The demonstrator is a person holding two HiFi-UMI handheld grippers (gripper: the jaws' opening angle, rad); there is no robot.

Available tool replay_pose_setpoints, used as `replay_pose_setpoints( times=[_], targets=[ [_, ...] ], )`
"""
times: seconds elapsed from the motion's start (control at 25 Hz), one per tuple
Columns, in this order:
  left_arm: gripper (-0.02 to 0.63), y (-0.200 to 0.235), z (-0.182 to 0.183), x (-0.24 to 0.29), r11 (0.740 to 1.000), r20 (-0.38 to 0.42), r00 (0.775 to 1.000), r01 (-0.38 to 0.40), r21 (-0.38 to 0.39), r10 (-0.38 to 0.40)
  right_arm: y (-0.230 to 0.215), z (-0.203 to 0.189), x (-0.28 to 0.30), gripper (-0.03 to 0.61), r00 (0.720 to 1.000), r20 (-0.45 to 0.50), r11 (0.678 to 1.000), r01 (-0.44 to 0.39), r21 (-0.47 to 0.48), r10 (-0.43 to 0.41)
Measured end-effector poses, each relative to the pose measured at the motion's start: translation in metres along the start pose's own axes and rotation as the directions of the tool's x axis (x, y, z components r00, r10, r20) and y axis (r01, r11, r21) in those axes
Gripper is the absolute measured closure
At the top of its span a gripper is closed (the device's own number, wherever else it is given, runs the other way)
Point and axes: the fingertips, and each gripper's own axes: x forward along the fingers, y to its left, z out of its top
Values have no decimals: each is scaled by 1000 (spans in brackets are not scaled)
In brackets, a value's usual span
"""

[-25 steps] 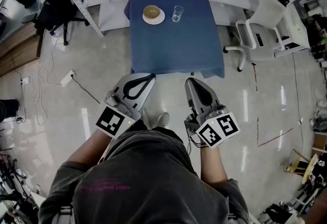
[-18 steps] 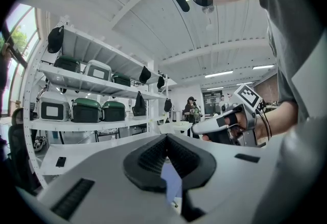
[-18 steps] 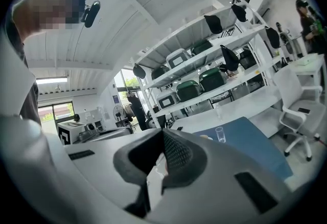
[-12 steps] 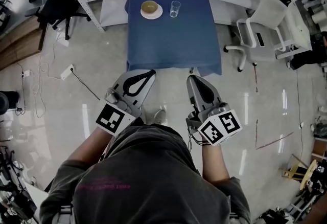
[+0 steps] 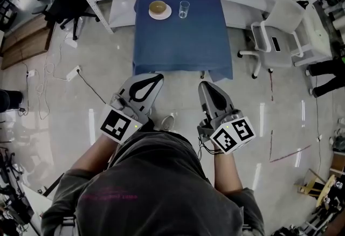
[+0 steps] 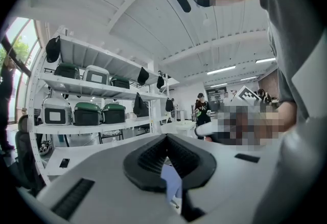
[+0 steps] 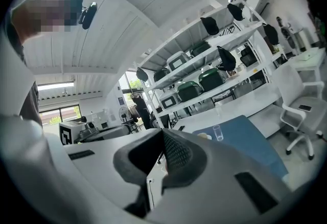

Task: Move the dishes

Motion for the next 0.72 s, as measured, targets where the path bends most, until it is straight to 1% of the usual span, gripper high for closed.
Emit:
replay_pose_setpoints(
  times=[0.4, 0.72],
  targets=[
    [612, -4, -1, 8, 1000, -10, 1000, 7, -2, -7, -13, -3, -6, 575, 1000, 4, 999, 22, 32, -22],
    [612, 15, -7, 21, 1000, -2, 1000, 5, -23, -5, -25, -2, 10, 575, 999, -12, 999, 39, 24, -39]
  ],
)
